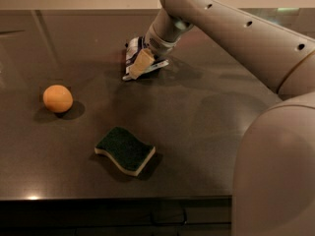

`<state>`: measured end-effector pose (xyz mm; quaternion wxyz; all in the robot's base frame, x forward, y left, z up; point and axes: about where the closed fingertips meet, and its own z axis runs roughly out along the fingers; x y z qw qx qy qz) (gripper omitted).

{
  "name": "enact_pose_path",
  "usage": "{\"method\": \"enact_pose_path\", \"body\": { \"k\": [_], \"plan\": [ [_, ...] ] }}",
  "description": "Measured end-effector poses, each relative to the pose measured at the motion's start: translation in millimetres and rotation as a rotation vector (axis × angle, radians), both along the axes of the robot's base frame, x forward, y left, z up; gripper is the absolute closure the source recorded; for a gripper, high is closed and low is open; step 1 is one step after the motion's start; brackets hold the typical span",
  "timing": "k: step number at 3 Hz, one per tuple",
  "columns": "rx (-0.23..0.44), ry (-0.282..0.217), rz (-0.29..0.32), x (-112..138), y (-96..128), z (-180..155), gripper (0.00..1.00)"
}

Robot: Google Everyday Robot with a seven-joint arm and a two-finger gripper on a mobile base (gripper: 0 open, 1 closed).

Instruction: Pick blue chip bag

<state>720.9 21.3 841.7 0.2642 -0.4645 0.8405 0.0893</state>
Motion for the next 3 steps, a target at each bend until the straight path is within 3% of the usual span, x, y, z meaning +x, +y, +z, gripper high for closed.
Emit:
{"method": "enact_pose_path", "body": {
  "k": [3],
  "plan": [
    [0.041,0.002,0.004,-8,-8,13,0.88]
  ]
}}
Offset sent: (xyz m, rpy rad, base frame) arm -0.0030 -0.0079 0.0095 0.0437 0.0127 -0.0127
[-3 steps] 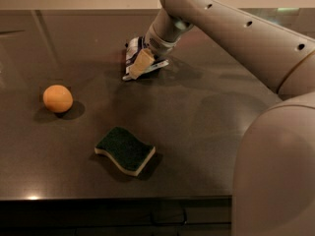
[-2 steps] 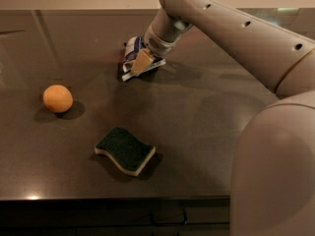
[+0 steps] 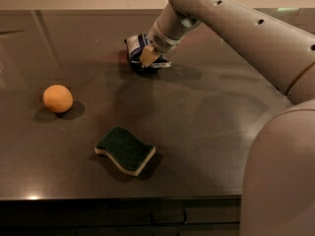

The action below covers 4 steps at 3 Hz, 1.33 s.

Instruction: Pick blue chip bag

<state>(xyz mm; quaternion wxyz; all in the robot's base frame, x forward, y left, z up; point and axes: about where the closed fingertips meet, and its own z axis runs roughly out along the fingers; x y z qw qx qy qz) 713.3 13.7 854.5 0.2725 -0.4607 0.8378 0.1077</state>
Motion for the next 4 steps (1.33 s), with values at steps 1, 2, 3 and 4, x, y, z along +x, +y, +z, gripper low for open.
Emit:
{"method": "enact_pose_path", "body": {
  "k": [1,2,3,4],
  "plan": [
    [0.018,-0.029,0.025,-12,-9,19,1.00],
    [0.049,-0.065,0.078,-30,-17,43,1.00],
    [0.067,-0.118,0.149,-46,-19,69,1.00],
    [0.071,-0.180,0.218,-58,-20,95,1.00]
  ]
}}
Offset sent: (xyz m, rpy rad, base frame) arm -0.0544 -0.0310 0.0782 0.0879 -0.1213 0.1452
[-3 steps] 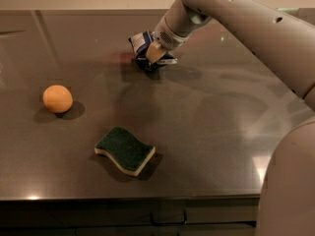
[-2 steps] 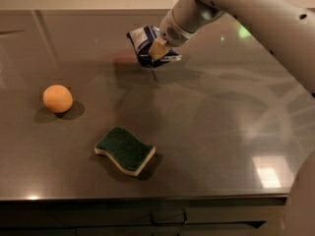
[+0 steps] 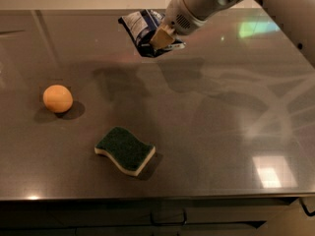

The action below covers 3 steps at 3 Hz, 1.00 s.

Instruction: Pick blue chip bag

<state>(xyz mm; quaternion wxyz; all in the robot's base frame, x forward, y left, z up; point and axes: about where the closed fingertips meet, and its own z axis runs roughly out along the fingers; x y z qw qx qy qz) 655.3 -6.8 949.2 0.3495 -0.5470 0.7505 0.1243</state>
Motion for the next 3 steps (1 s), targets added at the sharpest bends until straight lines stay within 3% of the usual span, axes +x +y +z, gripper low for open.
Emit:
{"method": "enact_pose_path", "body": {
  "k": [3],
  "plan": [
    [-0.010,-0.151,0.162,-12,-4,46,1.00]
  ]
}}
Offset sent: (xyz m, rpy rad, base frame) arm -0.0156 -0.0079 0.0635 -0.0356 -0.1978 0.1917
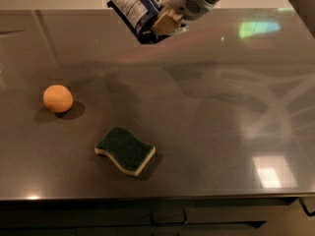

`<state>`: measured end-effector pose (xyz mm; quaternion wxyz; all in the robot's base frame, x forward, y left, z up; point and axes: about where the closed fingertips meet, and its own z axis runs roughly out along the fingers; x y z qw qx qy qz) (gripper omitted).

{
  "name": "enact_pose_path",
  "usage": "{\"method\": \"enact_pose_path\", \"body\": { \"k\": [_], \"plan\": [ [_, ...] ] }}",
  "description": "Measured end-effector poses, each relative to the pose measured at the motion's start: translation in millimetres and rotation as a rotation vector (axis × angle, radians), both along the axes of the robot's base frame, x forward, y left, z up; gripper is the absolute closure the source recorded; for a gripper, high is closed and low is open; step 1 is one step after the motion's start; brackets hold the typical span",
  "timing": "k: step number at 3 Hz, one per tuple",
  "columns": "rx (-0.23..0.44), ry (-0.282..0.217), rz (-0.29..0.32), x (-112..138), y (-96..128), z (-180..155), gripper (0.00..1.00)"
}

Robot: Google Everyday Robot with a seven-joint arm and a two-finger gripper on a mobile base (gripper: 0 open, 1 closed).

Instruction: Pick blue chip bag

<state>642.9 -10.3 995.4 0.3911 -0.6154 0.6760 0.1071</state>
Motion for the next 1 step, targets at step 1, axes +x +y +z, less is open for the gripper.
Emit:
{"method": "enact_pose_path", "body": {
  "k": [1],
  "plan": [
    [0.000,0.000,0.000,0.0,0.1,0.0,1.00]
  ]
}}
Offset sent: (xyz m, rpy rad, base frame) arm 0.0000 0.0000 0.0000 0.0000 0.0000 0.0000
